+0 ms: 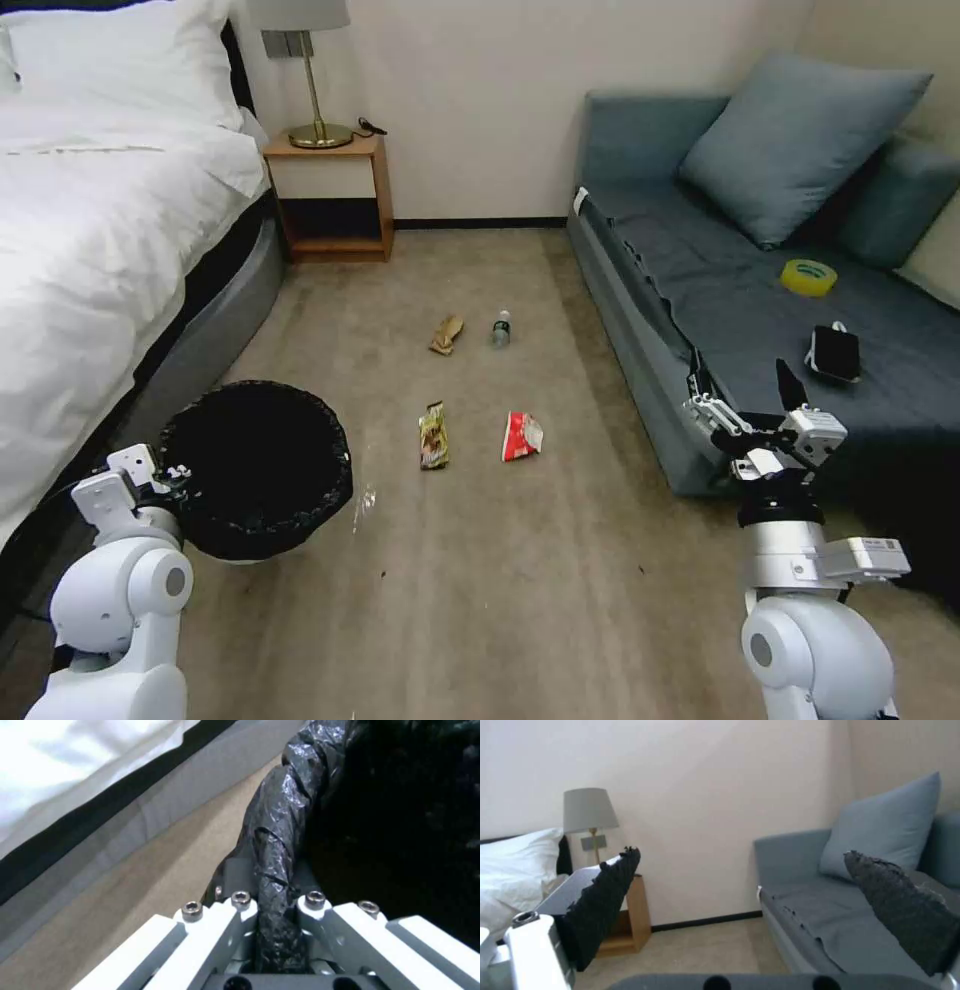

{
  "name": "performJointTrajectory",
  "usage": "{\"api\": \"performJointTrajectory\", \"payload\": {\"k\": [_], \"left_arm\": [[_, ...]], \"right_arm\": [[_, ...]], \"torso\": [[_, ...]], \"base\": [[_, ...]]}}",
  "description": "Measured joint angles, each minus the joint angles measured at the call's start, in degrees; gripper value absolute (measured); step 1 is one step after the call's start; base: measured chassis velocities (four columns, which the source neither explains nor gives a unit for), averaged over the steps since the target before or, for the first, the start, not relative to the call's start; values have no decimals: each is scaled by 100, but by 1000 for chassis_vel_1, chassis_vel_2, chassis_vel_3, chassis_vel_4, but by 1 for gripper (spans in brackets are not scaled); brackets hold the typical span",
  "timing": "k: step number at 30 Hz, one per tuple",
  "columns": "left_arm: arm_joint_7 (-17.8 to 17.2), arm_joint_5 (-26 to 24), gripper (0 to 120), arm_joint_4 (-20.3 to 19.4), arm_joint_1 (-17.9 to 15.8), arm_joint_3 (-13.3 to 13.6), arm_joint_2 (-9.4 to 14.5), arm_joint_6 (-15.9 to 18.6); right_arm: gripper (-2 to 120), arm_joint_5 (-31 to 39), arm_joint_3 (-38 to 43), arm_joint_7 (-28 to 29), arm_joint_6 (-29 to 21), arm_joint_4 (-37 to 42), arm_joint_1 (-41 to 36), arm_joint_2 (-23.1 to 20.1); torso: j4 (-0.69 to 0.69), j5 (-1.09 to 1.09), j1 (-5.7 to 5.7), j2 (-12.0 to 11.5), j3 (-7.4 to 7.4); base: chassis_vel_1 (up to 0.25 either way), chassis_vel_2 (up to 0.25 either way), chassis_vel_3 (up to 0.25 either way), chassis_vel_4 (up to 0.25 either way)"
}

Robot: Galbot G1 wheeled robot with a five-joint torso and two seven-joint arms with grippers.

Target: Pick up the trash bin, then pick up the garbage on the floor and place it into the trash bin.

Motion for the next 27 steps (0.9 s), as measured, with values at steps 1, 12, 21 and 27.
{"api": "performJointTrajectory", "payload": {"k": [1, 12, 21, 27], "left_arm": [[3, -6, 3, 11, -13, -15, 8, 0], [9, -20, 3, 67, -92, -80, 11, -1], [9, -25, 3, 73, -111, -109, -20, -1], [9, -19, 3, 77, -100, -112, -61, -1]], "right_arm": [[100, -13, -7, -5, 0, 0, -3, 5], [100, -75, -56, -17, -8, -54, 10, 16], [100, -91, -76, -13, -11, -107, 23, 0], [100, -190, -107, -1, -11, -163, 44, -12]], "torso": [[1, -1, 0, 0, 0], [1, 0, 0, 0, 0], [0, 1, 0, 0, 0], [0, 0, 0, 0, 0]], "base": [[-206, 190, 211, -194], [-206, 197, 218, -206], [-207, 203, 207, -203], [-167, 181, 188, -179]]}}
